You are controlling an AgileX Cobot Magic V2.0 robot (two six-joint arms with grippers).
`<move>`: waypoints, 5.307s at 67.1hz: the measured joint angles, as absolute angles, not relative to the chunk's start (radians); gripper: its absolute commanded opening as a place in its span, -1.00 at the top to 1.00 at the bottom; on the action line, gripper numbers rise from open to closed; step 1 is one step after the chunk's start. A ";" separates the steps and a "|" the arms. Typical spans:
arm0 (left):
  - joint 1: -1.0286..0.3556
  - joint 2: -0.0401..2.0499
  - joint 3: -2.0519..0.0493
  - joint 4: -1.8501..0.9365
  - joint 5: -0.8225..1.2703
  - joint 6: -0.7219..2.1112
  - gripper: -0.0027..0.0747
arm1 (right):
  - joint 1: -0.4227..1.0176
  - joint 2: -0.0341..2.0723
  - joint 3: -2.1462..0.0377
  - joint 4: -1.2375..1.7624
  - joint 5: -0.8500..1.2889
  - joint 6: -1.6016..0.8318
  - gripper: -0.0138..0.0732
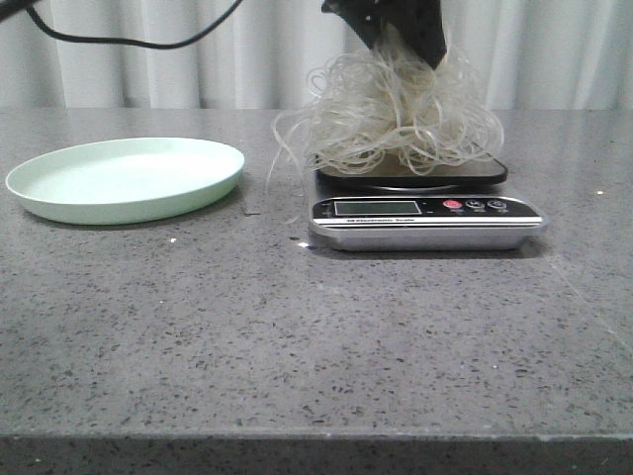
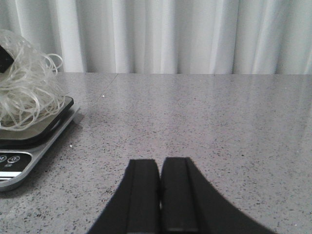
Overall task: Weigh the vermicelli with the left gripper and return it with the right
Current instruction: 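Lower the vermicelli onto the scale pan and open the left gripper, then withdraw the left gripper while the vermicelli rests on the scale, then lower the right gripper onto the vermicelli on the scale and close it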
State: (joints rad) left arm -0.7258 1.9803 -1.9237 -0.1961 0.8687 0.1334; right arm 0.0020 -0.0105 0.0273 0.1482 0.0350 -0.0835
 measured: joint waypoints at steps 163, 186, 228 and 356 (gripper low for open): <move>-0.389 1.131 -1.417 0.074 0.845 0.010 -0.23 | 0.002 -0.011 0.027 0.148 0.035 -0.083 0.33; -0.240 0.628 -0.936 0.085 0.658 0.010 0.39 | 0.002 -0.011 0.027 0.148 0.035 -0.083 0.33; -0.226 0.120 -0.466 0.086 0.533 -0.077 0.58 | 0.002 -0.011 0.027 0.148 0.000 -0.083 0.33; -0.226 0.119 -0.465 0.086 0.506 -0.082 0.58 | 0.357 1.708 -1.570 0.240 0.983 -0.161 -0.73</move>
State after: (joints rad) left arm -0.2262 0.1187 -0.4645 0.0855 0.5063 -0.0820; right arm 0.3574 1.7082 -1.5696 0.2400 0.9834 -0.1612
